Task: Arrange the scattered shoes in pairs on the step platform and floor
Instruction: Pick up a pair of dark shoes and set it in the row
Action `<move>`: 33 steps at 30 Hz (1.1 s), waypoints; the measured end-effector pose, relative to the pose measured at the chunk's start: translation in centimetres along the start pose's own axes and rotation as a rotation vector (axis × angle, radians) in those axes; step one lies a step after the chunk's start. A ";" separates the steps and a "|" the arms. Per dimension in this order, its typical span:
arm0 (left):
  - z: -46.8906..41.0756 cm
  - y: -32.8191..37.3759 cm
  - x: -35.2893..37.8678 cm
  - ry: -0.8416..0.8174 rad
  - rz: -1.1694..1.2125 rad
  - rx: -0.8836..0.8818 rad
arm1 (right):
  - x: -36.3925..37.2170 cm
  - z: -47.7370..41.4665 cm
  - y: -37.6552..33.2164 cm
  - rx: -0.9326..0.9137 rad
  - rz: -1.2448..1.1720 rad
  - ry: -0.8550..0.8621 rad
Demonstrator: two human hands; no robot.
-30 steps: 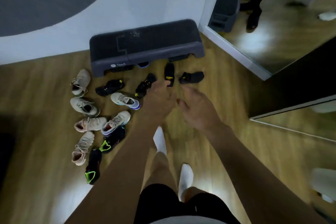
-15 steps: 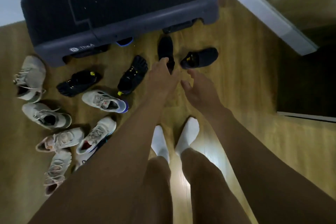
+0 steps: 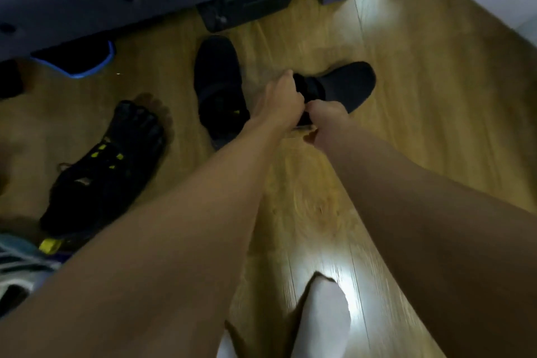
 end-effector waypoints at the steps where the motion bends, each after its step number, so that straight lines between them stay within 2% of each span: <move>1: -1.1 0.2 0.8 0.000 -0.018 0.015 | 0.3 -1.2 0.6 0.016 -0.030 0.012; 4: -2.7 0.4 1.6 0.044 -0.087 0.038 | 1.1 -3.4 1.6 -0.033 -0.053 0.073; 8: -2.7 0.6 0.4 0.111 -0.152 0.020 | -0.2 -4.1 0.5 -0.199 0.195 0.184; 12: -1.9 -1.4 -1.9 0.083 -0.129 0.010 | -0.2 -3.9 -1.1 -0.321 0.407 0.061; 17: -1.7 -4.9 -5.5 0.119 -0.121 0.092 | 4.0 -1.8 -2.6 -0.564 0.546 -0.139; 20: -1.2 -6.8 -6.3 0.124 -0.173 0.132 | 5.6 -1.0 -2.6 -0.641 0.617 -0.155; 23: -0.8 -8.2 -6.8 0.163 -0.262 0.219 | 5.8 -0.6 -2.5 -0.688 0.711 -0.137; 25: -0.8 -9.5 -7.7 0.202 -0.230 0.189 | 5.8 -0.5 -2.4 -0.715 0.758 -0.113; 27: -1.1 -11.3 -7.9 0.139 -0.162 0.098 | 5.8 -0.5 -2.4 -0.727 0.797 -0.088; 29: -1.0 -12.9 -7.1 0.000 -0.124 0.039 | 5.7 -0.5 -2.4 -0.716 0.798 -0.068; 31: -0.4 -13.7 -6.5 -0.076 -0.178 0.075 | 5.7 -0.6 -2.3 -0.685 0.763 -0.075; 33: -0.2 -14.0 -6.5 -0.066 -0.211 0.098 | 6.0 -0.9 -1.8 -0.607 0.666 -0.100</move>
Point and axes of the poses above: each hand's wrist, its own z-axis away from the middle knuckle, its own x-axis out of the palm, y = z × x, the point moved 6 cm from there along -z, towards the middle knuckle, and after that the axes turned 12 degrees about -x, right-handed, at the moved point
